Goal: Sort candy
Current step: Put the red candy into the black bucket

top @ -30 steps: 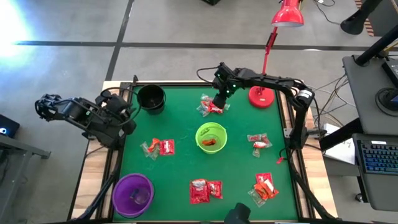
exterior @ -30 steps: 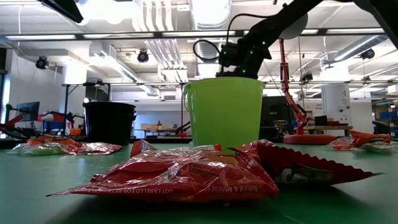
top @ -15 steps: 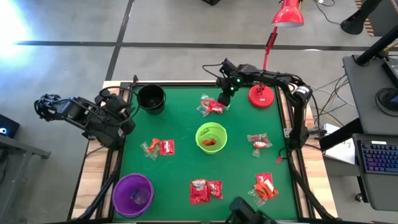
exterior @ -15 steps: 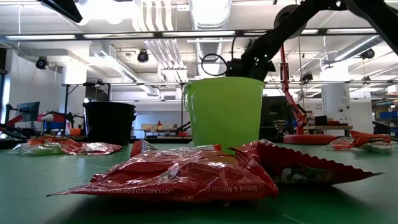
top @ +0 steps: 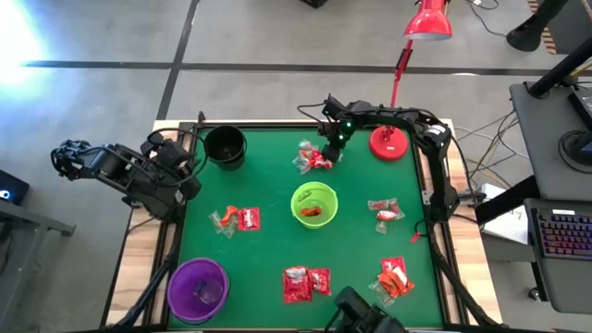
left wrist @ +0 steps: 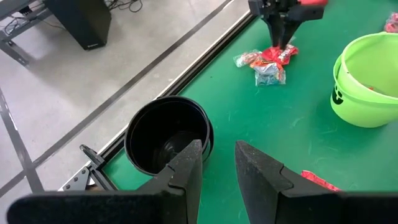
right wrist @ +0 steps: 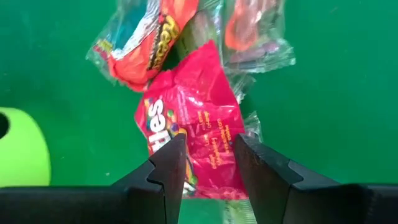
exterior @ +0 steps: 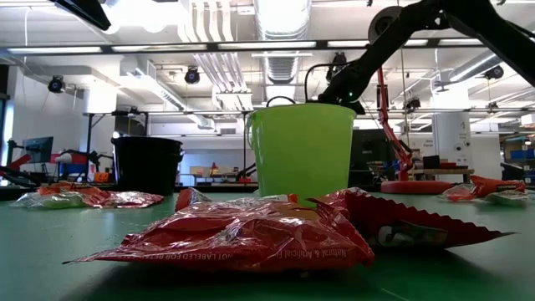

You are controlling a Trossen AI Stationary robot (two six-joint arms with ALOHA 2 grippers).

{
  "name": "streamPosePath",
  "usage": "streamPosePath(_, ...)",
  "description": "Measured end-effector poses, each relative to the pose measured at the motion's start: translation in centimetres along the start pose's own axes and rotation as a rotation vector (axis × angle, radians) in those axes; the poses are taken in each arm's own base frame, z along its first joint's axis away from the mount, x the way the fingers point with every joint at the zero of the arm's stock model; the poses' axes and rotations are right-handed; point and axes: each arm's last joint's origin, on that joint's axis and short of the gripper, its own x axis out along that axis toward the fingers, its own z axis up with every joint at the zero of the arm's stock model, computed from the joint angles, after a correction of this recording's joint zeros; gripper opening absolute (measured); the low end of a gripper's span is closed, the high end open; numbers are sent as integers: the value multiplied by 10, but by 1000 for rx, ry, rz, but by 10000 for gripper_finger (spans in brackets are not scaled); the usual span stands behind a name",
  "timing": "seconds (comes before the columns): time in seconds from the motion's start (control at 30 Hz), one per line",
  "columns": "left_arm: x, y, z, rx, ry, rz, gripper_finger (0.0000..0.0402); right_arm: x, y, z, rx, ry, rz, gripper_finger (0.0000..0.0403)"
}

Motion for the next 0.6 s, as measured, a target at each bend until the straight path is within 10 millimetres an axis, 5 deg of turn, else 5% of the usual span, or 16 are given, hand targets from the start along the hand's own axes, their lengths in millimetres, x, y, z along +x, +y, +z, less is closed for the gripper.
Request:
streamPosePath(0.23, 0, 0, 0, 0, 0, 0, 80, -22, 8, 12, -39, -68, -60, 140)
streamPosePath(0.6, 0, 0, 0, 0, 0, 0, 80, -18, 10, 11, -57, -55, -42, 146)
